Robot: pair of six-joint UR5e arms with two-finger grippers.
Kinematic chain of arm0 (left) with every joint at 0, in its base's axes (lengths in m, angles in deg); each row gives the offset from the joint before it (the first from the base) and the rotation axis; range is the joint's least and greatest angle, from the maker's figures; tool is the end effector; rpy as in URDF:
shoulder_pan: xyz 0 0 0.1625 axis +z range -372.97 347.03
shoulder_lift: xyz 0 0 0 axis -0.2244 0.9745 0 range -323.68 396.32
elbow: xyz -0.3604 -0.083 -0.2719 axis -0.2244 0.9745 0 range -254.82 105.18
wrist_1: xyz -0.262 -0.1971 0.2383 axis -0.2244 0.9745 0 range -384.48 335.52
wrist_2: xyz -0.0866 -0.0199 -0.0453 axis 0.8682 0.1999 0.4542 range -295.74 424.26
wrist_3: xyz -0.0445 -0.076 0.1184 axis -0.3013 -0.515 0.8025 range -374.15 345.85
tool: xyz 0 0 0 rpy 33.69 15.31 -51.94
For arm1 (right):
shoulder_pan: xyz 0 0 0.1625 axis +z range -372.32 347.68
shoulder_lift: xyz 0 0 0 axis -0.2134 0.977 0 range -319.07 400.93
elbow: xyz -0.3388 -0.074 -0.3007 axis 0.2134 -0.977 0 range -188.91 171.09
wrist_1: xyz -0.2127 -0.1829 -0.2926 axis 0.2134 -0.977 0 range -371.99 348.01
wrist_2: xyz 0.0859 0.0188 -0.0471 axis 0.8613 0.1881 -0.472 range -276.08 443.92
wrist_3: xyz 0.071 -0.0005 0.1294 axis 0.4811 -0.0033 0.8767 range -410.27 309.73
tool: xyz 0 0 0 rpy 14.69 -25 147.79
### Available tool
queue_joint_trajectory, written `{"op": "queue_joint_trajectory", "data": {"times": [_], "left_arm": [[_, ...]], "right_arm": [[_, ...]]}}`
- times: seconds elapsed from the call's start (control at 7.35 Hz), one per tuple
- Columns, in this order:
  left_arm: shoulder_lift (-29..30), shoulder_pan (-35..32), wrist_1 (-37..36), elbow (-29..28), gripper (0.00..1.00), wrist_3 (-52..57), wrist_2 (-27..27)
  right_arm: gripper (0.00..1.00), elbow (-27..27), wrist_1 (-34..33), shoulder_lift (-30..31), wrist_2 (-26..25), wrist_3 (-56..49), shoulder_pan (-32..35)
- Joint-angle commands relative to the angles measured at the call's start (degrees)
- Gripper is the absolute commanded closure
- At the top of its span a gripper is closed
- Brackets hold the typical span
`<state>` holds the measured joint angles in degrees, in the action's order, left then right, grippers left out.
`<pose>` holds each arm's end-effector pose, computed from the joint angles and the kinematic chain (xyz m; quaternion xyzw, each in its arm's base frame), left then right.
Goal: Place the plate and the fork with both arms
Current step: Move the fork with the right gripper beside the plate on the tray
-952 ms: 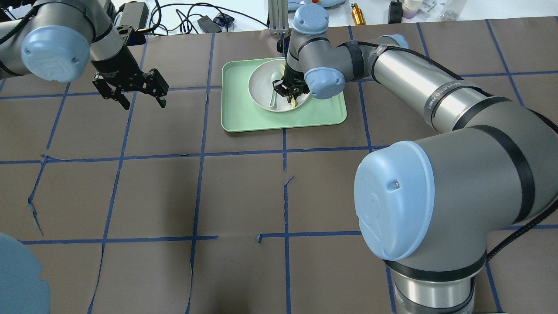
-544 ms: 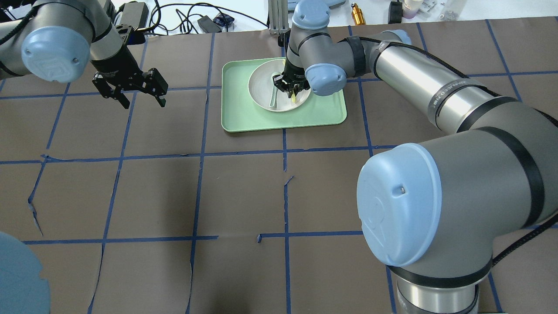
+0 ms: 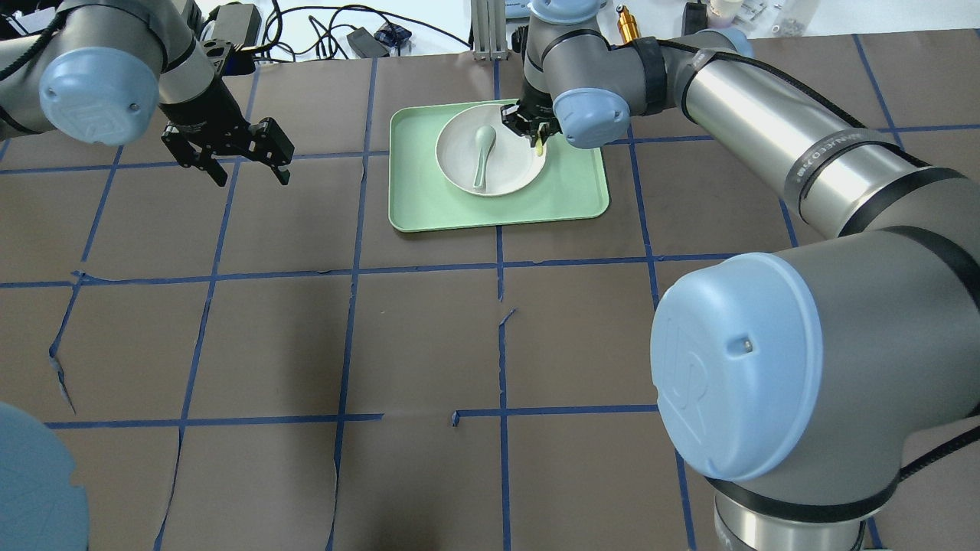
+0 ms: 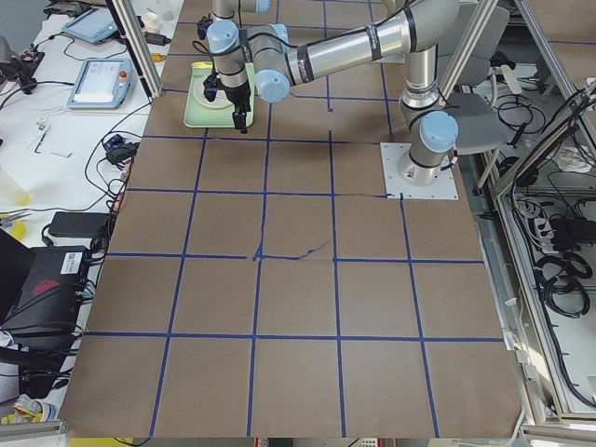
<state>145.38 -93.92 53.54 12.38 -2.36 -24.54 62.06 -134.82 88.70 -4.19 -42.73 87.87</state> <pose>-0.0394 -0.6197 0.3346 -0.0235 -0.9990 -0.0349 0.0170 0.2745 -0.7465 0.2228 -0.0244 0.9960 -0.0803 0.0291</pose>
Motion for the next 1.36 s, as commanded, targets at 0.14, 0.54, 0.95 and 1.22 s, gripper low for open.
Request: {"op": "queue_joint_trajectory", "data": {"times": [0.14, 0.54, 0.95, 1.22], "left_arm": [[0.01, 0.0, -0.15, 0.16, 0.0, -0.63, 0.03], [0.27, 0.0, -0.15, 0.25, 0.0, -0.81, 0.21], [-0.25, -0.17, -0.06, 0.07, 0.0, -0.89, -0.23], [-1.21, -1.22, 0.64, -0.37, 0.0, -2.46, -0.23]], "right_arm": [[1.0, 1.09, 4.88, -0.83, 3.64, -6.49, -4.13], [0.69, 3.2, 4.79, -0.66, 4.97, -7.11, -4.13], [0.0, 3.64, 5.84, 1.79, 3.66, -6.75, -4.22], [0.0, 3.56, 13.28, 8.01, 0.68, -7.54, -4.31]]}}
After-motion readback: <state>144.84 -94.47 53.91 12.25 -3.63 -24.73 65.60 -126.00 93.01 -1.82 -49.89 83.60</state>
